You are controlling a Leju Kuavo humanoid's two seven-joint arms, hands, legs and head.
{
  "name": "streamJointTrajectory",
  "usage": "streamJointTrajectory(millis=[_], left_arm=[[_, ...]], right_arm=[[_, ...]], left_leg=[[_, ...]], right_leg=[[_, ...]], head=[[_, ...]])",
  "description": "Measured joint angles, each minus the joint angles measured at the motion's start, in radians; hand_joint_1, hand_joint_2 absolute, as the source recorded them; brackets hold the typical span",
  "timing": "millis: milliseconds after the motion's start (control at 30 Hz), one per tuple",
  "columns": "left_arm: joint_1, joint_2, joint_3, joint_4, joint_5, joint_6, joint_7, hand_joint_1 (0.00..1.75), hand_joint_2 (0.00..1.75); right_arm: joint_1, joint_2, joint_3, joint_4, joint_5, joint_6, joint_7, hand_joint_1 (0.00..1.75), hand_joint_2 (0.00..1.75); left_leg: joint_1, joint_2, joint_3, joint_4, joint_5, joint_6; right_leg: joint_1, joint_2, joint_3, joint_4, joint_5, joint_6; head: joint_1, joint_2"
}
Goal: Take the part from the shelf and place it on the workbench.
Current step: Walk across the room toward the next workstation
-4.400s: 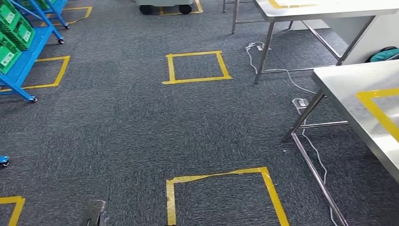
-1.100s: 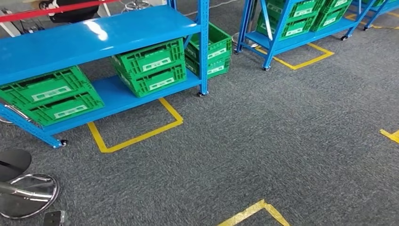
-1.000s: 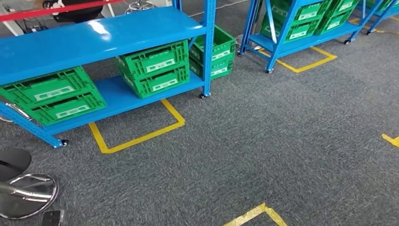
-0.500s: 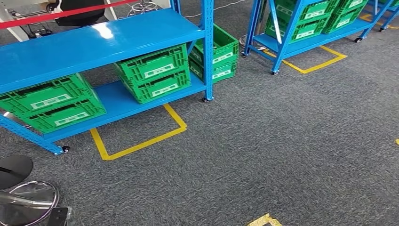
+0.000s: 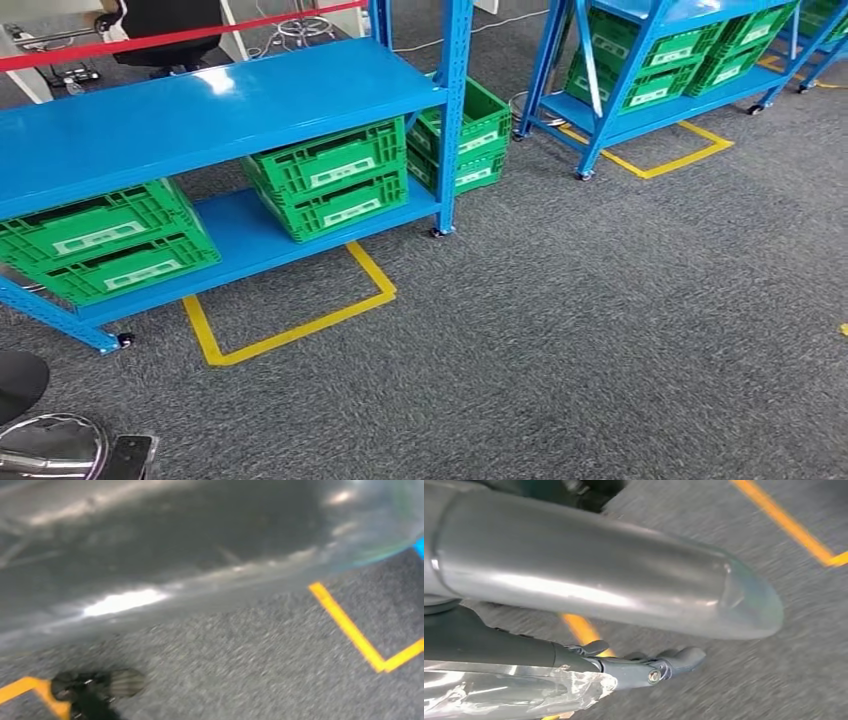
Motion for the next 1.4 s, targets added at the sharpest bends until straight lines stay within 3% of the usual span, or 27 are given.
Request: streamJointTrajectory(millis=[33,100,133,167,200,267,333,400,433,500,567,633,667,733,767,833,867,933,1000,1067,1100,1133,1167,1233,1300,1367,1400], left_arm=[[-0.002,0.000,0.003,0.000,-0.001,-0.001,0.000,0.00,0.00],[-0.004,-0.002,0.006,0.001,-0.002,-0.003,0.000,0.00,0.00],[-0.004,-0.004,0.007,0.002,-0.004,-0.004,0.000,0.00,0.00],[-0.003,-0.005,0.008,0.003,-0.006,-0.006,0.000,0.00,0.00],[-0.004,-0.006,0.009,0.004,-0.010,-0.008,0.000,0.00,0.00],[-0.007,-0.008,0.012,0.005,-0.017,-0.011,-0.001,0.00,0.00],[-0.012,-0.008,0.014,0.006,-0.022,-0.011,-0.002,0.00,0.00],[-0.013,-0.008,0.018,0.007,-0.026,-0.012,-0.004,0.00,0.00],[-0.013,-0.007,0.019,0.007,-0.029,-0.012,-0.004,0.00,0.00],[-0.016,-0.008,0.020,0.007,-0.033,-0.013,-0.005,0.00,0.00],[-0.019,-0.009,0.020,0.008,-0.035,-0.014,-0.005,0.00,0.00],[-0.017,-0.009,0.021,0.008,-0.036,-0.015,-0.004,0.00,0.00],[-0.015,-0.009,0.021,0.008,-0.036,-0.015,-0.004,0.00,0.00],[-0.012,-0.009,0.021,0.008,-0.039,-0.017,-0.004,0.00,0.00],[-0.012,-0.009,0.021,0.008,-0.040,-0.017,-0.003,0.00,0.00],[-0.014,-0.009,0.021,0.007,-0.042,-0.018,0.000,0.00,0.00],[-0.015,-0.009,0.021,0.007,-0.043,-0.018,0.000,0.00,0.00],[-0.012,-0.011,0.021,0.007,-0.043,-0.019,0.001,0.00,0.00],[-0.010,-0.011,0.022,0.007,-0.043,-0.020,0.000,0.00,0.00],[-0.014,-0.013,0.022,0.007,-0.044,-0.021,0.001,0.00,0.00],[-0.016,-0.014,0.022,0.007,-0.044,-0.022,0.001,0.00,0.00],[-0.014,-0.015,0.022,0.007,-0.045,-0.024,0.002,0.00,0.00],[-0.011,-0.015,0.022,0.007,-0.046,-0.025,0.003,0.00,0.00],[-0.007,-0.016,0.022,0.007,-0.046,-0.028,0.004,0.00,0.00],[-0.007,-0.015,0.022,0.007,-0.047,-0.029,0.004,0.00,0.00],[-0.009,-0.014,0.022,0.006,-0.047,-0.030,0.004,0.00,0.00],[-0.009,-0.014,0.022,0.006,-0.048,-0.030,0.005,0.00,0.00]], right_arm=[[-0.011,-0.004,-0.008,0.021,0.004,-0.001,-0.004,0.00,0.00],[-0.022,-0.012,-0.022,0.058,0.011,-0.003,-0.010,0.00,0.00],[-0.025,-0.018,-0.027,0.077,0.018,-0.003,-0.017,0.00,0.00],[-0.029,-0.027,-0.032,0.097,0.028,-0.003,-0.028,0.00,0.00],[-0.035,-0.038,-0.037,0.119,0.039,-0.004,-0.042,0.00,0.00],[-0.046,-0.059,-0.048,0.168,0.057,-0.008,-0.069,0.00,0.00],[-0.059,-0.077,-0.060,0.218,0.071,-0.016,-0.088,0.00,0.00],[-0.079,-0.093,-0.068,0.263,0.080,-0.027,-0.105,0.00,0.00],[-0.088,-0.100,-0.071,0.281,0.082,-0.032,-0.112,0.00,0.00],[-0.105,-0.112,-0.077,0.316,0.087,-0.043,-0.126,0.00,0.00],[-0.115,-0.124,-0.081,0.349,0.092,-0.054,-0.139,0.00,0.00],[-0.123,-0.134,-0.086,0.380,0.094,-0.062,-0.149,0.00,0.00],[-0.126,-0.139,-0.088,0.394,0.095,-0.065,-0.155,0.00,0.00],[-0.135,-0.147,-0.095,0.417,0.096,-0.070,-0.172,0.00,0.00],[-0.139,-0.149,-0.099,0.427,0.096,-0.071,-0.181,0.00,0.00],[-0.146,-0.156,-0.106,0.444,0.097,-0.072,-0.193,0.00,0.00],[-0.148,-0.160,-0.109,0.449,0.097,-0.073,-0.196,0.00,0.00],[-0.153,-0.167,-0.112,0.456,0.098,-0.074,-0.198,0.00,0.00],[-0.159,-0.172,-0.114,0.462,0.098,-0.074,-0.200,0.00,0.00],[-0.161,-0.175,-0.118,0.469,0.098,-0.074,-0.202,0.00,0.00],[-0.160,-0.177,-0.120,0.473,0.098,-0.074,-0.204,0.00,0.00],[-0.159,-0.179,-0.123,0.475,0.099,-0.074,-0.206,0.00,0.00],[-0.159,-0.181,-0.125,0.476,0.100,-0.073,-0.210,0.00,0.00],[-0.160,-0.186,-0.129,0.478,0.103,-0.070,-0.216,0.00,0.00],[-0.162,-0.188,-0.132,0.482,0.107,-0.066,-0.221,0.00,0.00],[-0.165,-0.188,-0.134,0.487,0.111,-0.065,-0.224,0.00,0.00],[-0.167,-0.188,-0.136,0.489,0.112,-0.065,-0.226,0.00,0.00]], left_leg=[[0.000,0.000,0.009,0.000,-0.009,0.005],[0.000,-0.011,0.027,0.000,-0.028,0.007],[0.002,-0.019,0.041,0.000,-0.040,0.006],[0.004,-0.028,0.057,0.000,-0.052,0.002],[0.008,-0.037,0.074,0.000,-0.065,-0.002],[0.013,-0.056,0.104,0.003,-0.091,-0.013],[0.014,-0.075,0.122,0.002,-0.112,-0.028],[0.014,-0.084,0.128,-0.003,-0.115,-0.041],[0.015,-0.077,0.125,0.008,-0.109,-0.047],[0.013,-0.047,0.080,0.081,-0.111,-0.055],[0.012,-0.020,-0.002,0.198,-0.154,-0.059],[0.009,-0.015,-0.068,0.265,-0.192,-0.056],[0.006,-0.013,-0.080,0.257,-0.180,-0.051],[-0.005,0.005,-0.063,0.163,-0.089,-0.031],[-0.017,0.032,-0.047,0.107,-0.048,-0.019],[-0.032,0.080,-0.028,0.035,-0.022,-0.003],[-0.035,0.086,-0.027,0.027,-0.029,-0.001],[-0.030,0.062,-0.018,0.017,-0.018,0.001],[-0.020,0.036,-0.003,0.009,-0.010,0.007],[-0.015,0.010,0.005,0.007,-0.015,0.014],[-0.014,-0.005,0.008,0.007,-0.019,0.015],[-0.013,-0.020,0.012,0.008,-0.024,0.014],[-0.011,-0.035,0.018,0.008,-0.029,0.012],[-0.004,-0.064,0.037,0.008,-0.043,0.003],[0.000,-0.091,0.050,0.012,-0.058,-0.012],[0.002,-0.113,0.049,0.012,-0.065,-0.025],[0.003,-0.123,0.047,0.010,-0.065,-0.030]], right_leg=[[0.001,0.000,-0.048,0.072,-0.015,0.002],[0.000,0.000,-0.146,0.182,-0.079,0.006],[-0.001,0.000,-0.178,0.197,-0.107,0.008],[-0.002,0.001,-0.195,0.181,-0.114,0.010],[-0.005,0.004,-0.199,0.139,-0.090,0.014],[-0.014,0.024,-0.195,0.025,0.034,0.024],[-0.018,0.038,-0.188,-0.038,0.131,0.018],[-0.017,0.030,-0.178,-0.045,0.147,0.000],[-0.017,0.024,-0.171,-0.048,0.148,-0.007],[-0.018,0.011,-0.155,-0.054,0.142,-0.021],[-0.013,-0.005,-0.141,-0.060,0.129,-0.031],[-0.007,-0.022,-0.125,-0.061,0.113,-0.036],[-0.004,-0.029,-0.114,-0.061,0.105,-0.038],[0.002,-0.047,-0.091,-0.063,0.087,-0.040],[0.006,-0.056,-0.078,-0.064,0.078,-0.039],[0.013,-0.075,-0.067,-0.067,0.061,-0.034],[0.017,-0.085,-0.059,-0.069,0.054,-0.029],[0.020,-0.099,-0.045,-0.072,0.042,-0.018],[0.018,-0.062,-0.054,-0.028,0.017,-0.006],[0.011,-0.016,-0.124,0.093,-0.031,0.005],[0.009,-0.009,-0.168,0.160,-0.051,0.008],[0.008,-0.007,-0.203,0.204,-0.054,0.011],[0.006,-0.006,-0.223,0.213,-0.037,0.014],[0.000,0.002,-0.207,0.124,0.050,0.022],[-0.012,0.048,-0.158,0.006,0.109,0.031],[-0.016,0.083,-0.131,-0.040,0.105,0.021],[-0.015,0.080,-0.126,-0.047,0.100,0.009]], head=[[0.001,0.000],[0.002,0.000],[0.002,0.000],[0.002,0.000],[0.002,0.000],[0.005,0.000],[0.007,0.000],[0.007,0.000],[0.007,0.000],[0.005,0.000],[0.003,0.000],[0.002,0.000],[0.002,0.000],[0.002,0.000],[0.003,0.000],[0.004,0.000],[0.004,0.000],[0.004,0.000],[0.006,0.000],[0.010,0.000],[0.011,0.000],[0.011,0.000],[0.012,0.000],[0.011,0.000],[0.013,0.000],[0.013,0.000],[0.013,0.000]])
